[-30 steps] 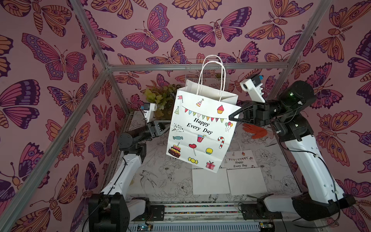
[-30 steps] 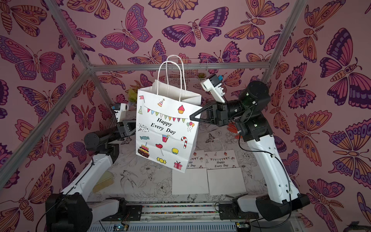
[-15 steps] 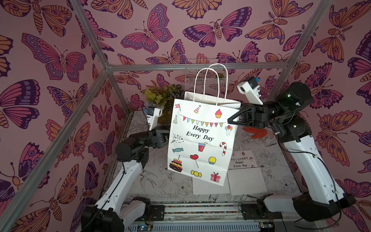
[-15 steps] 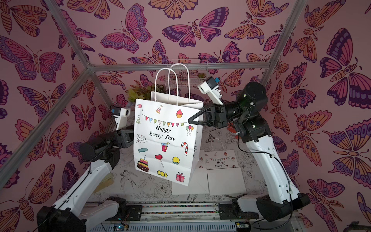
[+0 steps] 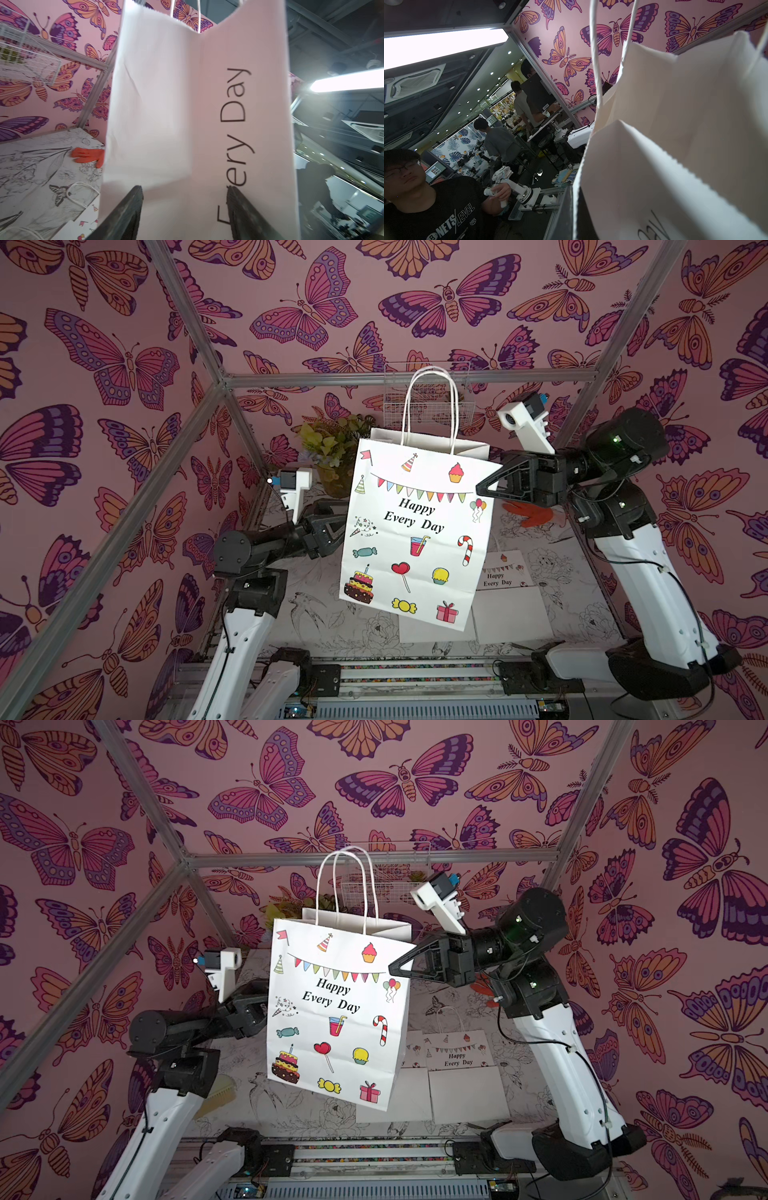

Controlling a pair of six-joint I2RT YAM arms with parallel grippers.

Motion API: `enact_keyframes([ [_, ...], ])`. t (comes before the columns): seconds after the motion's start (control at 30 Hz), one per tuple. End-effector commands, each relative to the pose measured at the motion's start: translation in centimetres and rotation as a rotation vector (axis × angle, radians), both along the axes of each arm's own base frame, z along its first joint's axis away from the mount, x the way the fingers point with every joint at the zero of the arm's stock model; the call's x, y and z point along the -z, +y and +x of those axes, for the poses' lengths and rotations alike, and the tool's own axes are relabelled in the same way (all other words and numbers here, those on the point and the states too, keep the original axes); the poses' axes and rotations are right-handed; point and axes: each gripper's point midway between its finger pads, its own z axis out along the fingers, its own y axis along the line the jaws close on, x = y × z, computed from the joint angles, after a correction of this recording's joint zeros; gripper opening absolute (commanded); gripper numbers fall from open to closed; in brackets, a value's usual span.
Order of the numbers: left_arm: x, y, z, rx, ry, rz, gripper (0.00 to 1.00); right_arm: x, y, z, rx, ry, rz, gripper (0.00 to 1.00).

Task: Put away the paper bag
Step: Press the paper bag.

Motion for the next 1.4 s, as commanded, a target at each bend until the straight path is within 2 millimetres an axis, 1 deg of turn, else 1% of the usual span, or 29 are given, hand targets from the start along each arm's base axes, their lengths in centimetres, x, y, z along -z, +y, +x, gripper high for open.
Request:
enact_keyframes([
  [0.0,1.1,0.3,4.1,0.025,0.060,-0.042,0.69,-2.0,-0.6,-2.1,0.004,-0.076,0.049,0.00],
  [0.1,0.2,0.3,5.8,0.125,0.051,-0.126,0.71,-2.1,-0.5,-2.9,-0.015,-0.078,0.050,0.00],
  [0.13,0.8,0.0,7.6,0.148,0.125,-0.130,0.71,-2.2,-0.5,-3.1,-0.022,-0.080,0.051,0.00],
  [0.17,0.8,-0.3,7.9,0.159,0.120,-0.120,0.71,-2.2,-0.6,-3.3,-0.024,-0.082,0.052,0.00],
  [0.2,0.6,-0.6,7.9,0.167,0.098,-0.116,0.72,-2.2,-0.6,-3.4,-0.029,-0.083,0.052,0.00],
  [0.23,0.1,-1.0,7.5,0.182,0.071,-0.101,0.75,-2.2,-0.6,-3.6,-0.032,-0.087,0.052,0.00],
  [0.27,-0.3,-1.3,7.2,0.198,0.055,-0.089,0.75,-2.2,-0.7,-3.7,-0.035,-0.090,0.052,0.00],
  [0.4,-2.2,-1.6,5.9,0.230,-0.002,-0.069,0.75,-1.8,-0.5,-3.4,-0.037,-0.078,0.045,0.00],
  [0.5,-3.5,-1.4,5.0,0.227,-0.029,-0.083,0.74,-1.4,-0.1,-2.6,-0.037,-0.059,0.035,0.00],
  [0.6,-5.1,-0.5,3.9,0.194,-0.064,-0.124,0.74,-1.0,0.2,-1.9,-0.035,-0.043,0.027,0.00],
  [0.63,-5.4,-0.2,4.0,0.183,-0.066,-0.136,0.74,-0.9,0.3,-1.7,-0.035,-0.038,0.025,0.00],
  [0.67,-6.7,0.3,2.4,0.169,-0.107,-0.149,0.74,-0.8,0.4,-1.5,-0.034,-0.032,0.022,0.00],
  [0.77,-8.5,1.3,1.0,0.135,-0.142,-0.178,0.73,-0.5,0.5,-1.0,-0.029,-0.020,0.017,0.00],
  [0.93,-10.8,1.5,-1.6,0.143,-0.193,-0.189,0.71,0.1,0.4,0.0,0.002,-0.004,0.012,0.00],
  [1.0,-11.3,1.5,-2.5,0.150,-0.208,-0.191,0.71,0.3,0.4,0.5,0.018,0.002,0.011,0.00],
  [1.17,-11.5,1.6,-3.8,0.156,-0.220,-0.192,0.71,0.5,0.3,1.8,0.060,0.016,0.011,0.00],
  [1.37,-11.6,1.6,-4.2,0.155,-0.216,-0.187,0.71,0.6,0.1,2.9,0.091,0.026,0.011,0.00],
])
